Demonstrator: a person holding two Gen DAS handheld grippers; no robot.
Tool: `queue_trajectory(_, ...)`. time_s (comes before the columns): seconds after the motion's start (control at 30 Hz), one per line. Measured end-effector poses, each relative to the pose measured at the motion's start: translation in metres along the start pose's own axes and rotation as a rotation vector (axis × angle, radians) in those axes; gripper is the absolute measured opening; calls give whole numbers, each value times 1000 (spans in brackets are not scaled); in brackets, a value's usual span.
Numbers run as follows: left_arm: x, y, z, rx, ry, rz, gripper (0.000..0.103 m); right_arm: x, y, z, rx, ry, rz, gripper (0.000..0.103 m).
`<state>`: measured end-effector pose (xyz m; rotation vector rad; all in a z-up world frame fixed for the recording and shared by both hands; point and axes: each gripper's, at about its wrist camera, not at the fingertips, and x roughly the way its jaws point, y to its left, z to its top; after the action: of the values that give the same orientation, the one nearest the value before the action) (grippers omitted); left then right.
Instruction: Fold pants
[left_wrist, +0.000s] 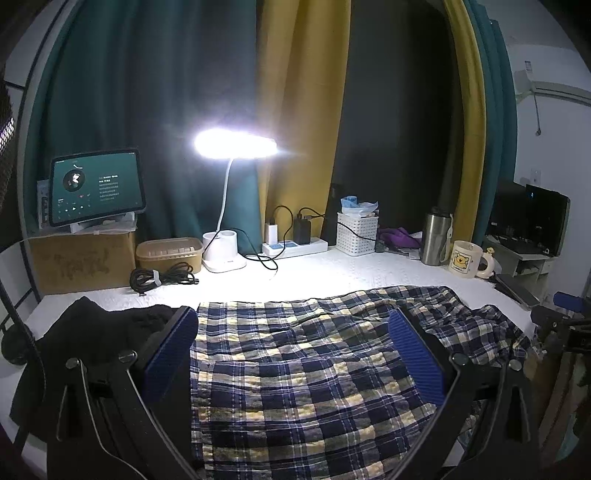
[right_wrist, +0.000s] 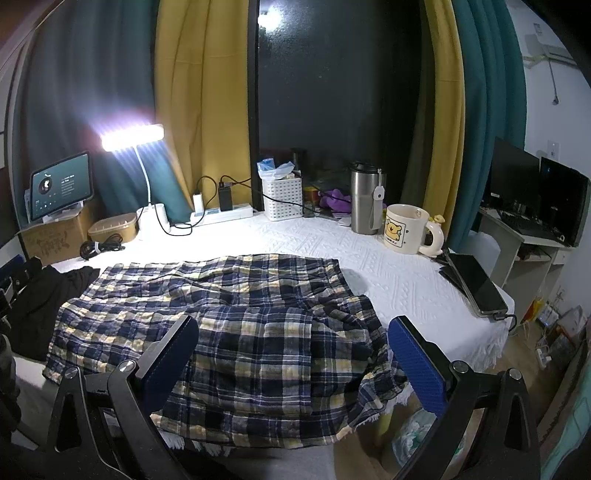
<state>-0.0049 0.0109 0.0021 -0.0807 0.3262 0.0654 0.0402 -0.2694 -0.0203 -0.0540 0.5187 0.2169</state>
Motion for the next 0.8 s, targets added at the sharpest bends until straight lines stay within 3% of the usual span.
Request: queue_trajectory(0.8, -1, 1, -1, 0, 8, 0, 102, -2, 0, 0, 1, -6, 0, 103)
